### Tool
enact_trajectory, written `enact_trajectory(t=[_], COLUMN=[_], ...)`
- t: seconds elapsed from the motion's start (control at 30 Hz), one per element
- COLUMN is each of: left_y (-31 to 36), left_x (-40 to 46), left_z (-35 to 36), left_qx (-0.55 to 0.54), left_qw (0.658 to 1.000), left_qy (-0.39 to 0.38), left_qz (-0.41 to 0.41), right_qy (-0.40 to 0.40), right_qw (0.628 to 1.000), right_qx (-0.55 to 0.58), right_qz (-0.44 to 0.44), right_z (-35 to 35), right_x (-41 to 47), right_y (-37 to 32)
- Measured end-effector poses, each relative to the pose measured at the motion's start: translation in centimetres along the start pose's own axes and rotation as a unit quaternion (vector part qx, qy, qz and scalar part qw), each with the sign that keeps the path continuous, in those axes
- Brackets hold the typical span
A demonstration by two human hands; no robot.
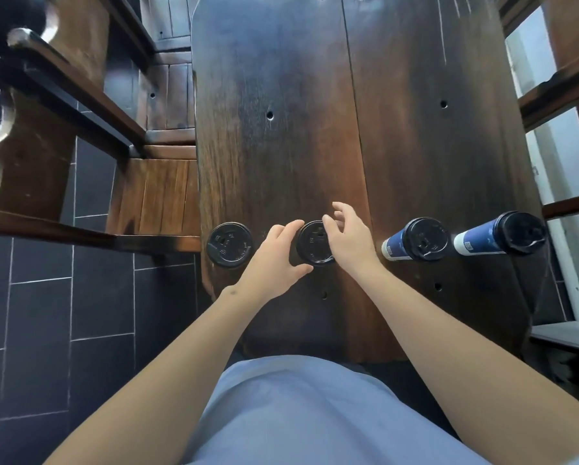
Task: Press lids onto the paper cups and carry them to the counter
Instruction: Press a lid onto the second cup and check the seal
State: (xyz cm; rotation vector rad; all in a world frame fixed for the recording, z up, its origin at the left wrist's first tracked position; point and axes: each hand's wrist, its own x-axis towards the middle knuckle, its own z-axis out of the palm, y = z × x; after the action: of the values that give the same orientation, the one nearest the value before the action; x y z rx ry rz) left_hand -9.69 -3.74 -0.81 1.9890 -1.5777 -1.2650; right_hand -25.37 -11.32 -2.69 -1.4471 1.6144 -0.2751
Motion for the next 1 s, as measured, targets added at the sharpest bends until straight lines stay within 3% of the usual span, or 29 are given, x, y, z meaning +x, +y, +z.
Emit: enact_trajectory(t=[0.27,0.57,1.0], left_y=[0.3,-0.7,-1.8], left_x=[2.1,2.9,2.8], left_z=[1.0,1.5,1.4], left_qx=[0.007,-0.016,-0.046], left_qw=[0.999,0.999,0.999], left_qy=[-0.039,-0.029,-0.023], left_qz=[-0.028,-0.01,-0.005], right_qy=[0.012,0.07,0.119], right_qw=[1.0,0.985,0.971], right_qx=[-0.014,-0.154,-0.196], right_qz=[0.013,0.031,0.062], right_z=[1.5,4.0,4.9], right_x=[2.0,2.4,2.8], right_y=[-0.3,-0.6,-0.9])
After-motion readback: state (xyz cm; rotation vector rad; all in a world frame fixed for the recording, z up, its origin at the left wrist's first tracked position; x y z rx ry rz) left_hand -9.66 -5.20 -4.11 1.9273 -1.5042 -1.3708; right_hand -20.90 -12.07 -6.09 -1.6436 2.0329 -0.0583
